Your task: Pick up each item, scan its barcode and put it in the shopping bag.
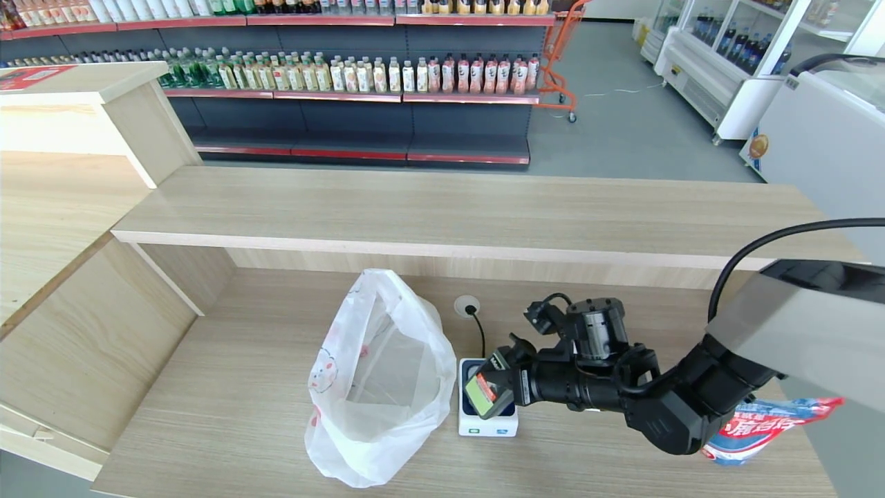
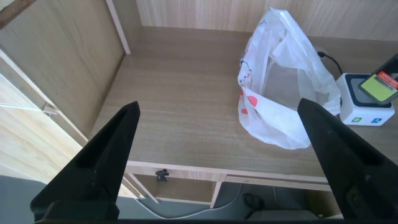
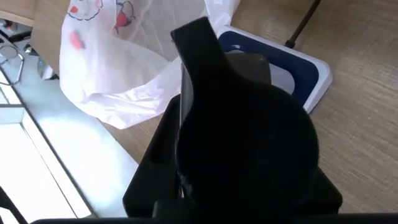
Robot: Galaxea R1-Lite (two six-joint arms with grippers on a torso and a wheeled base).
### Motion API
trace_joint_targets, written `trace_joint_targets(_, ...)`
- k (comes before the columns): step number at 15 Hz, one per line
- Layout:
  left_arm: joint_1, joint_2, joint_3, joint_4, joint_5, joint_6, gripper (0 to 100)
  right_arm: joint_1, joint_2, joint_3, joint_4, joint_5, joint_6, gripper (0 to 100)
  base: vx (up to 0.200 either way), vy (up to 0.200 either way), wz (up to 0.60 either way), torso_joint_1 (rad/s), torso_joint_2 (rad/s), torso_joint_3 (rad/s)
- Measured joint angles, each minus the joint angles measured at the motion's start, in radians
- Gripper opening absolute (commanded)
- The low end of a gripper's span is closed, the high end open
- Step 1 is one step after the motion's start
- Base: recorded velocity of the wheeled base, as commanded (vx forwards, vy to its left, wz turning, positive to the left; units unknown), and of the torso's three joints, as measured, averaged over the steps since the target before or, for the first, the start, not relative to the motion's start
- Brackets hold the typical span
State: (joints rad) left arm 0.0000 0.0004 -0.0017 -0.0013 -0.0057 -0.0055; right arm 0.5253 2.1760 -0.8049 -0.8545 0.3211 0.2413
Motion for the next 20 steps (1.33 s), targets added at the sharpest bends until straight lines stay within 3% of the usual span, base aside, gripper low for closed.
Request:
trace_joint_targets(7,0.0,0.0,0.0,0.0,0.0,0.0,100,0.014,0.046,-0.015,-0.038,-0.029,0.008,0,0.0,0.0,0.0,0.0,0.0,0.0)
trace_joint_targets(10,0.0,0.0,0.0,0.0,0.0,0.0,100,0.019,-0.041,-0.021,-0.015,-0.029,0.171,0,0.0,0.0,0.0,0.0,0.0,0.0)
trace_joint_targets(12,0.0,0.0,0.0,0.0,0.0,0.0,100,0.018,-0.179,-0.004,0.076,-0.033,0.218,0,0.0,0.0,0.0,0.0,0.0,0.0)
trace_joint_targets(14,0.0,0.0,0.0,0.0,0.0,0.0,100,-0.017,-0.364,0.031,0.239,-0.036,0.136,0,0.0,0.0,0.0,0.0,0.0,0.0)
trace_joint_targets(16,0.0,0.0,0.0,0.0,0.0,0.0,100,-0.093,-0.522,0.095,0.353,-0.039,-0.112,0,0.0,0.0,0.0,0.0,0.0,0.0)
trace_joint_targets(18,0.0,0.0,0.0,0.0,0.0,0.0,100,-0.168,-0.644,0.188,0.403,-0.042,-0.309,0,0.0,0.0,0.0,0.0,0.0,0.0)
trace_joint_targets(20,0.0,0.0,0.0,0.0,0.0,0.0,100,-0.201,-0.734,0.257,0.412,-0.043,-0.388,0,0.0,0.0,0.0,0.0,0.0,0.0)
